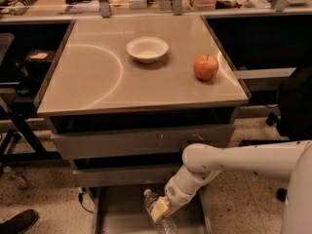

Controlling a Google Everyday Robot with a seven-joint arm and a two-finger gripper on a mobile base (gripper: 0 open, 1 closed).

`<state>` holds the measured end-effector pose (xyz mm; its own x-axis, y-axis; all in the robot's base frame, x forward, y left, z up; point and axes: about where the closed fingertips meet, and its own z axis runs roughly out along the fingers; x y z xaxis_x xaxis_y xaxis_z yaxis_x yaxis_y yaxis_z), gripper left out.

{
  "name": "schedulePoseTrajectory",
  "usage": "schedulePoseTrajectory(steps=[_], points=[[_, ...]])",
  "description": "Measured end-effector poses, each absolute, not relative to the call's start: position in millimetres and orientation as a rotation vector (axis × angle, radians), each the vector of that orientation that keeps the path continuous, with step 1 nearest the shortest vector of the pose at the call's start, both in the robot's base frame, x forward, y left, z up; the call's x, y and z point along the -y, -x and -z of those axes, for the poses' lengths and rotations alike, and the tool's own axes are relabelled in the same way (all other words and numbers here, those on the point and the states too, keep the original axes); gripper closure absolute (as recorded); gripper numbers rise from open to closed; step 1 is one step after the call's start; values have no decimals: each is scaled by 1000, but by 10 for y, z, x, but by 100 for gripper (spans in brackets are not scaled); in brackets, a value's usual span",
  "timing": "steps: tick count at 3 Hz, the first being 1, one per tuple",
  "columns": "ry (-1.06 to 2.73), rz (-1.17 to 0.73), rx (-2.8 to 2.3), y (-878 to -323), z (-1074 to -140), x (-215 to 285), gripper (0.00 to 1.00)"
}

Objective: Place water bottle into bottom drawer

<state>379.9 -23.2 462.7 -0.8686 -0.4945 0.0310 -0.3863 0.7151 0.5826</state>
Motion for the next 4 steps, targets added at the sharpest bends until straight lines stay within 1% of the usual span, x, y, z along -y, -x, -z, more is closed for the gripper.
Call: schedulePoseTrajectory(steps=[1, 3, 4], points=[[-633, 918, 2738, -3777, -4278, 161, 100], [-369, 1037, 2708, -3810, -3282, -9, 100], [-377, 1040, 2693, -3787, -3224, -56, 100]])
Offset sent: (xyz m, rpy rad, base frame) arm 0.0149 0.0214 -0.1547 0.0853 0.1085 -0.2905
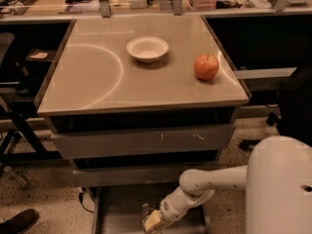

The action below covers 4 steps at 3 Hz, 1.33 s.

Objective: Place water bottle into bottom drawer

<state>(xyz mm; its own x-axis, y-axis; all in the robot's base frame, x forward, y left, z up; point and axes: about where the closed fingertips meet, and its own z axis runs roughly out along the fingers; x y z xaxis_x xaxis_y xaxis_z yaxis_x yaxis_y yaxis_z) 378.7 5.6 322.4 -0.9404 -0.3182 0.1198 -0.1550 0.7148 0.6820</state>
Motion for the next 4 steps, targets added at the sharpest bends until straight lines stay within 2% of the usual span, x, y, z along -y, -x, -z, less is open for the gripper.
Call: schedulePoseTrajectory(steps=[2, 4], points=[[-335, 1210, 2624, -3973, -2605, -532, 100], [-253, 1290, 2593, -4053, -2157, -663, 100]])
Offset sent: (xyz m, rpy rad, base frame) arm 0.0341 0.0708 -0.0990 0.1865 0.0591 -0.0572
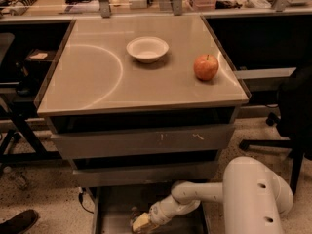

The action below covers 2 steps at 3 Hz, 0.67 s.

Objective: Place water bottle into bottom drawer

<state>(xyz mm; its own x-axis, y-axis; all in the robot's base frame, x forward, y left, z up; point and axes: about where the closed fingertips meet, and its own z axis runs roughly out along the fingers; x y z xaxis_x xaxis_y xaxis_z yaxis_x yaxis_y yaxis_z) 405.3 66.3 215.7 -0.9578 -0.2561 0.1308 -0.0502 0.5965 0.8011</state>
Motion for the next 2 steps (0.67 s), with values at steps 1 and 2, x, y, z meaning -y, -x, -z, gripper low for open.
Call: schedulePoseTrajectory(steps=[1, 2], points=[[-195, 1312, 2624, -4096, -2009, -661, 100], [-145, 1326, 2657, -4144, -1905, -638, 100]])
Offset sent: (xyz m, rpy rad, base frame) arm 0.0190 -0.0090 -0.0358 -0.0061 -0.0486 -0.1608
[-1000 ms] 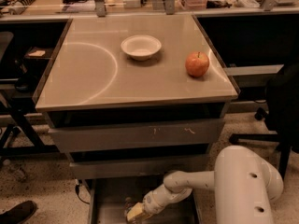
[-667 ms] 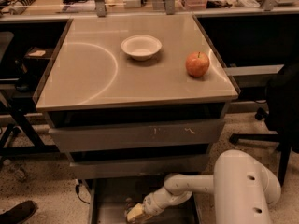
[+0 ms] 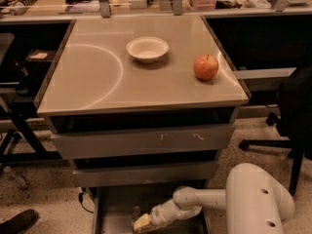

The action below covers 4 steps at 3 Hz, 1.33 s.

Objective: Place water bottle into bottom drawer

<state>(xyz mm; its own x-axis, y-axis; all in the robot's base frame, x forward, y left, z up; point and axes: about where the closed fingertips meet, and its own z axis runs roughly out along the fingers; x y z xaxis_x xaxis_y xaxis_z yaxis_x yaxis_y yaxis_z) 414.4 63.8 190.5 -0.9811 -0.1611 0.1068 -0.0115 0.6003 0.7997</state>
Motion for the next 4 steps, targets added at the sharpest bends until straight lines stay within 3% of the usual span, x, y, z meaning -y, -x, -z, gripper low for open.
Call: schedulePoseTrajectory(steps=[4], points=[[-106, 1315, 2704, -4410, -1620, -760, 100]])
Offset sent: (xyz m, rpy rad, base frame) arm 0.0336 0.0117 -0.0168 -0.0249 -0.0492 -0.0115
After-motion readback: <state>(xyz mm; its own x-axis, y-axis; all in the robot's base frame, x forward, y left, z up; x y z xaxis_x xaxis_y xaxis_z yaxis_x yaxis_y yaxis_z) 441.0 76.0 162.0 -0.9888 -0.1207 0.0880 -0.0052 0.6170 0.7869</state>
